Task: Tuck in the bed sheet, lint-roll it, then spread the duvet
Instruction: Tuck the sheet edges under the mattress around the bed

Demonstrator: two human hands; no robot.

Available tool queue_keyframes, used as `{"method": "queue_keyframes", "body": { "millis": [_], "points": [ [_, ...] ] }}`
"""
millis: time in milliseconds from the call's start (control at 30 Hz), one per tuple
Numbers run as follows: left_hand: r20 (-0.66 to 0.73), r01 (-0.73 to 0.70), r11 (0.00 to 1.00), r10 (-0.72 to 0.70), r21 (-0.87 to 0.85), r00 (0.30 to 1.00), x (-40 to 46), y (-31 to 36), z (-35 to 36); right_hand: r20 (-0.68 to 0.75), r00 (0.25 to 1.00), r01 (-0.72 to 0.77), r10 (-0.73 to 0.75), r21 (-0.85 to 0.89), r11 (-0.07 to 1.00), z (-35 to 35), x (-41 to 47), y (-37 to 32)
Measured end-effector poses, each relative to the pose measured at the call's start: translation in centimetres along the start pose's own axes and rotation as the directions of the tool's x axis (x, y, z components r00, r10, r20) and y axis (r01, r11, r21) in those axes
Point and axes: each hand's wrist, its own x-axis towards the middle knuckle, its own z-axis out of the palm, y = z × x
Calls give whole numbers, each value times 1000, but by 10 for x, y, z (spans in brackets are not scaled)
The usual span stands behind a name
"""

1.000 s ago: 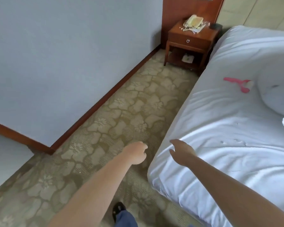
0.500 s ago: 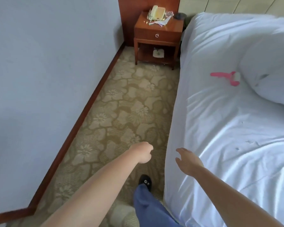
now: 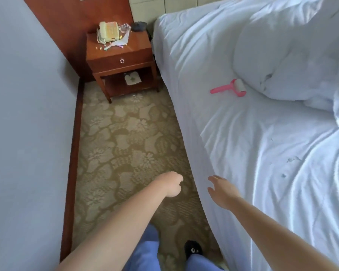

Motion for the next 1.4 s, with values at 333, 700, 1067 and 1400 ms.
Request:
{"method": "queue_keyframes", "body": {
  "millis": [333, 700, 1067, 1400],
  "points": [
    [196, -349, 892, 302, 287, 933, 70, -18, -62, 1, 904, -417, 428, 226, 881, 23, -4, -26],
    [379, -421, 791, 260, 444, 888, 124, -18, -48, -13, 877, -439, 481, 388, 810, 60, 43, -34],
    [441, -516, 708, 313, 482, 841, 145, -49, -86, 11, 810, -534, 586, 427, 730, 42, 68, -73],
    [435, -576, 652, 389, 493, 812, 230, -112, -153, 13, 753, -570, 658, 513, 642, 31, 172, -127]
  ]
}}
